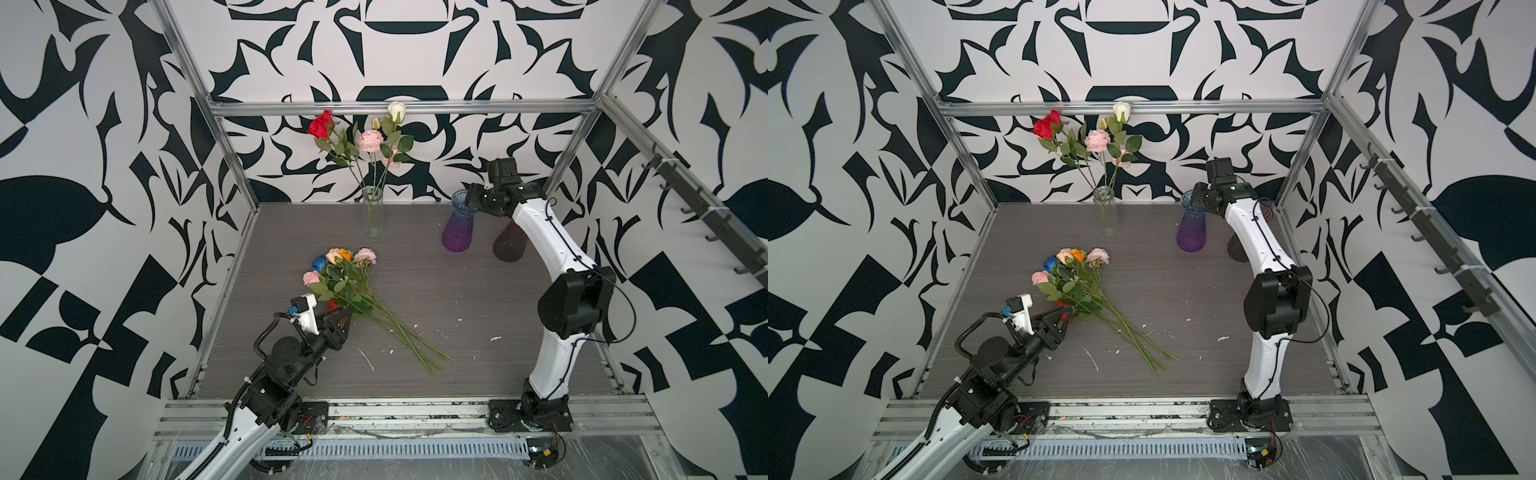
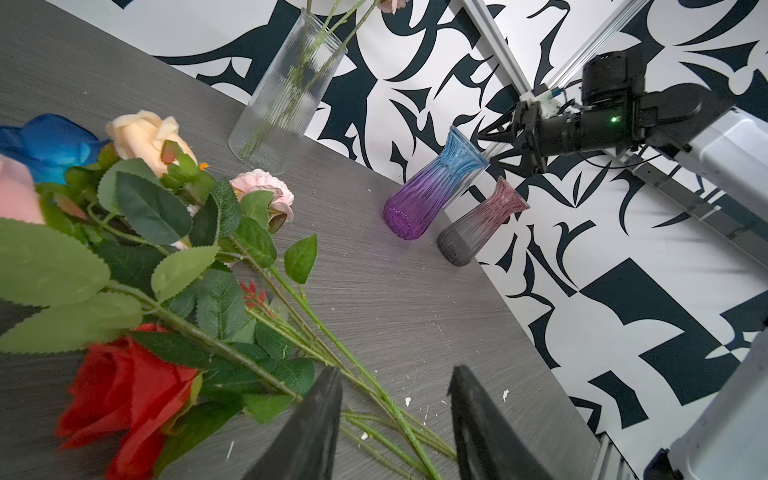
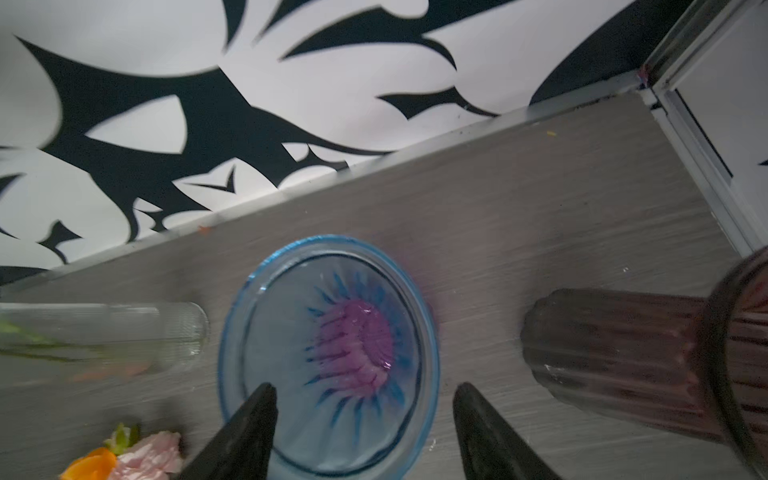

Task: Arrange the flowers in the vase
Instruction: 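Open the right gripper and move it to the blue-and-purple vase, then grasp the blue-and-purple vase rim with the right gripper and drag it nearer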

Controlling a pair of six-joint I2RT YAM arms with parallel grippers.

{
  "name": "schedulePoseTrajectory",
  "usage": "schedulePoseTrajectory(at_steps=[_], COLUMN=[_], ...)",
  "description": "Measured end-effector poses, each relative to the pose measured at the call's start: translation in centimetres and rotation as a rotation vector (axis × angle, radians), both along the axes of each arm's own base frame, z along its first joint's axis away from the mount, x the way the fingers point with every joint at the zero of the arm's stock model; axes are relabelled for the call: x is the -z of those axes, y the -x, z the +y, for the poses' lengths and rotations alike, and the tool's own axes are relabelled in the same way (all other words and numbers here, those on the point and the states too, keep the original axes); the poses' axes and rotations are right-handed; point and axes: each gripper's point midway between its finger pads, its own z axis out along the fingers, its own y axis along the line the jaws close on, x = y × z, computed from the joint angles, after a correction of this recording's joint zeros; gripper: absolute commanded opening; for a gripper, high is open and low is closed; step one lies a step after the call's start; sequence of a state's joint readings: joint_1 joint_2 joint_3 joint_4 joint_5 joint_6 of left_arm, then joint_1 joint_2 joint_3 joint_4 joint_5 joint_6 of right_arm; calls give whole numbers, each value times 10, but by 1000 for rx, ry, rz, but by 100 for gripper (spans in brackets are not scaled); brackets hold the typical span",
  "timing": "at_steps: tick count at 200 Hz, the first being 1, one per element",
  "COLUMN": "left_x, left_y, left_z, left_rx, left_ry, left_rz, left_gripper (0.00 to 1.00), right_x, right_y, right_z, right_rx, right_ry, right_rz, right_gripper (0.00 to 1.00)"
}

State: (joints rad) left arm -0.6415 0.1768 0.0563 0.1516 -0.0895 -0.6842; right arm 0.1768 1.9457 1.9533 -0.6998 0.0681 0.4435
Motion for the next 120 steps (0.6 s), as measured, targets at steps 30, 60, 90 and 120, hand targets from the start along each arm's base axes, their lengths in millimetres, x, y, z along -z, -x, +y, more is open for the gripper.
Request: schedulePoseTrajectory(at_steps=[30, 60, 90, 120], left_x=[0, -1, -1, 0], left_y=[0, 0, 0, 1], left_z=[0, 0, 0, 0], left_rx=[0, 0, 0, 0], left_ry=[0, 2, 2, 0], left_rz=[0, -3, -3, 0], left_gripper=[47, 47, 47, 47], right_x=[12, 13, 12, 9], right_y=[-1, -3, -6, -2], right_z=[-4, -5, -2, 3], right_rx=[15, 14, 20, 17], right_ry=[18, 19, -29, -75], right_rz=[31, 30, 21, 9], right_gripper=[57, 27, 0, 0])
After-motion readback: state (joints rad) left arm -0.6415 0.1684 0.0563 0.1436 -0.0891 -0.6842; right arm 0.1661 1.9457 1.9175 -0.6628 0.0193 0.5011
